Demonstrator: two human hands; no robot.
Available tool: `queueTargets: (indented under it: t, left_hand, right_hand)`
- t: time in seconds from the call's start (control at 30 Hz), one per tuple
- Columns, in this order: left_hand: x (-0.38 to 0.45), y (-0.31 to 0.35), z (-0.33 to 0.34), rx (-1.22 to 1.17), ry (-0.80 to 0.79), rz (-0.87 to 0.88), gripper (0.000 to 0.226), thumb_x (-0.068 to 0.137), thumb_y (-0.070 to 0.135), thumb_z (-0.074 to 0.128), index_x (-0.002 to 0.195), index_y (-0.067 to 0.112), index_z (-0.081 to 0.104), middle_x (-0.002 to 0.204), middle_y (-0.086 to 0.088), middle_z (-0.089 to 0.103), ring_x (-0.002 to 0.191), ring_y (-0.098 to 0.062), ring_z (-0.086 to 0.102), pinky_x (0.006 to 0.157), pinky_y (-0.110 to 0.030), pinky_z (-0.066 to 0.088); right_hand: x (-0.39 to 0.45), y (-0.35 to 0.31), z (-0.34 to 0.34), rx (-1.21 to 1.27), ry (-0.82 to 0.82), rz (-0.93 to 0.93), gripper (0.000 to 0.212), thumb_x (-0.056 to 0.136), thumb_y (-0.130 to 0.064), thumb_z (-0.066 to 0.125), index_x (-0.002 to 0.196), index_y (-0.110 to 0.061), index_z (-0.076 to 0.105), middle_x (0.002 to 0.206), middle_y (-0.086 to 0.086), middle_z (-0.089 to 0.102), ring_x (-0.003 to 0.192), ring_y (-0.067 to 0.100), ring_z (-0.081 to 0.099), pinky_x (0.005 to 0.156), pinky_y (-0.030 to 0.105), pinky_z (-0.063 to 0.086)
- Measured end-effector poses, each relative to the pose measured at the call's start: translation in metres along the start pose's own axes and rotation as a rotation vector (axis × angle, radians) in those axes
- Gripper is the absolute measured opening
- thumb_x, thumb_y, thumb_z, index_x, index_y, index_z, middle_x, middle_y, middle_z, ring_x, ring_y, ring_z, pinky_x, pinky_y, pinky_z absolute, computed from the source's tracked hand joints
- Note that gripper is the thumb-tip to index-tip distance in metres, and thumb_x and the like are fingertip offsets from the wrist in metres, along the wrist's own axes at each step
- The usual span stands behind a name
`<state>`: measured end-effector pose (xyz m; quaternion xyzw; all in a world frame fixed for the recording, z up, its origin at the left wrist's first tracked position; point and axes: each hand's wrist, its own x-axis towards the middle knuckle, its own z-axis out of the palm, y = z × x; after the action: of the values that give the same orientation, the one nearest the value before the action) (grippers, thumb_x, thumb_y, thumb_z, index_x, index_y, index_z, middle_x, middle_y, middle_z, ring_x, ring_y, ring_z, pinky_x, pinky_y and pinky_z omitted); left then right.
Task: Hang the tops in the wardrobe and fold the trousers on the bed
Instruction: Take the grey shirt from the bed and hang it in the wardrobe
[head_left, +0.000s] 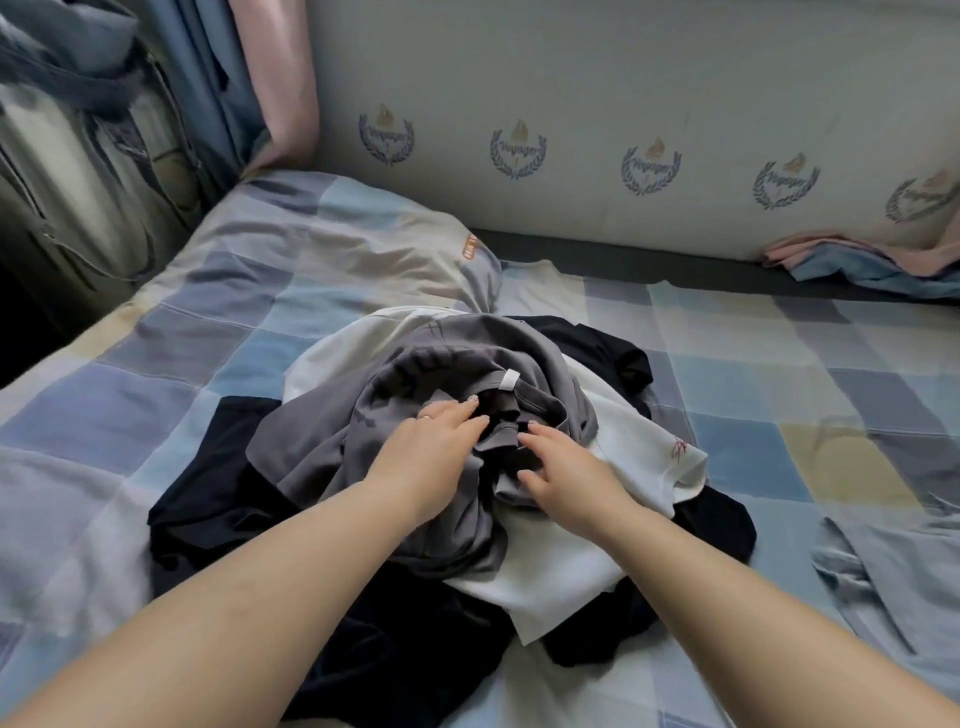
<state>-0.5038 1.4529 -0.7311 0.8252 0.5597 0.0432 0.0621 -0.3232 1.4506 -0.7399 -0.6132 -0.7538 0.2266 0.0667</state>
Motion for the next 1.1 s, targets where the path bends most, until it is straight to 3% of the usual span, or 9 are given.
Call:
queueTargets:
  t: [0.1, 0.2, 0.3, 0.4, 0.5, 0.63, 0.8, 0.93, 1.1]
  left_hand:
    - [0.010, 0.000, 0.007, 0.235, -0.049, 0.014, 0.063, 0.095, 0.009, 0.037, 0.152, 0.022, 0.014, 0.160, -0.002, 0.013, 0.145, -0.023, 0.016, 0.104, -0.034, 0.032]
    - [0.010, -0.003, 0.012, 0.380, -0.081, -0.013, 0.061, 0.096, 0.014, 0.035, 0.152, 0.022, 0.013, 0.148, -0.008, 0.034, 0.137, -0.029, 0.028, 0.099, -0.036, 0.032]
    - [0.003, -0.003, 0.007, 0.502, -0.144, -0.012, 0.041, 0.093, 0.016, 0.041, 0.133, 0.020, 0.045, 0.126, -0.009, 0.044, 0.121, -0.031, 0.037, 0.086, -0.035, 0.031]
    - [-0.007, -0.007, 0.000, 0.547, -0.168, 0.020, 0.025, 0.091, 0.021, 0.045, 0.112, 0.018, 0.059, 0.119, -0.007, 0.045, 0.116, -0.030, 0.038, 0.082, -0.035, 0.029]
    - [-0.021, -0.012, -0.016, 0.536, -0.179, 0.102, 0.037, 0.093, 0.043, 0.045, 0.116, 0.017, 0.061, 0.122, -0.004, 0.048, 0.122, -0.028, 0.037, 0.090, -0.036, 0.031]
    - [-0.049, -0.005, -0.051, 0.556, -0.214, 0.152, 0.057, 0.089, 0.064, 0.038, 0.112, 0.019, 0.064, 0.116, -0.002, 0.055, 0.118, -0.026, 0.044, 0.090, -0.037, 0.033]
    - [-0.089, -0.002, -0.104, 0.446, 0.033, 0.211, 0.054, 0.076, 0.057, 0.038, 0.050, 0.021, 0.067, 0.064, 0.000, 0.054, 0.065, -0.026, 0.058, 0.055, -0.032, 0.043]
    - [-0.120, 0.019, -0.168, 0.414, 0.107, 0.244, 0.043, 0.075, 0.046, 0.046, 0.052, 0.016, 0.067, 0.071, -0.003, 0.059, 0.066, -0.028, 0.060, 0.058, -0.033, 0.047]
    - [-0.156, 0.056, -0.275, 0.259, 0.165, 0.149, 0.023, 0.081, 0.032, 0.063, 0.072, 0.013, 0.073, 0.099, -0.014, 0.070, 0.095, -0.038, 0.066, 0.068, -0.040, 0.055]
  right_hand:
    - [0.004, 0.006, 0.006, -0.177, -0.036, -0.010, 0.054, 0.095, -0.030, 0.048, 0.146, -0.023, 0.031, 0.148, -0.001, 0.034, 0.129, 0.024, 0.044, 0.098, 0.037, 0.043]
    - [0.000, 0.015, 0.007, -0.390, -0.062, -0.019, 0.041, 0.095, -0.032, 0.047, 0.134, -0.020, 0.042, 0.125, 0.005, 0.049, 0.112, 0.030, 0.054, 0.082, 0.037, 0.047]
    - [-0.007, 0.025, -0.001, -0.470, -0.043, -0.047, 0.024, 0.095, -0.032, 0.044, 0.112, -0.018, 0.054, 0.108, 0.002, 0.052, 0.102, 0.027, 0.056, 0.066, 0.031, 0.038]
    - [-0.022, 0.035, -0.017, -0.473, -0.062, -0.070, 0.015, 0.093, -0.032, 0.043, 0.090, -0.018, 0.046, 0.092, 0.000, 0.047, 0.093, 0.027, 0.057, 0.061, 0.031, 0.035]
    - [-0.045, 0.039, -0.039, -0.490, -0.077, -0.107, 0.016, 0.090, -0.034, 0.041, 0.084, -0.019, 0.038, 0.092, 0.000, 0.050, 0.088, 0.028, 0.059, 0.060, 0.032, 0.037]
    - [-0.082, 0.031, -0.076, -0.592, -0.069, -0.142, 0.022, 0.092, -0.041, 0.043, 0.095, -0.019, 0.050, 0.098, -0.001, 0.056, 0.094, 0.027, 0.060, 0.060, 0.031, 0.034]
    - [-0.126, 0.014, -0.120, -0.722, -0.038, -0.147, 0.026, 0.098, -0.037, 0.040, 0.104, -0.020, 0.059, 0.105, -0.001, 0.061, 0.094, 0.027, 0.062, 0.057, 0.028, 0.032]
    - [-0.172, -0.014, -0.163, -0.764, -0.007, -0.142, 0.022, 0.094, -0.021, 0.042, 0.101, -0.020, 0.062, 0.104, -0.001, 0.065, 0.092, 0.027, 0.064, 0.061, 0.026, 0.033]
    - [-0.242, -0.056, -0.249, -0.704, 0.078, -0.171, 0.024, 0.092, -0.033, 0.039, 0.096, -0.018, 0.057, 0.099, 0.002, 0.064, 0.090, 0.029, 0.062, 0.062, 0.030, 0.039]
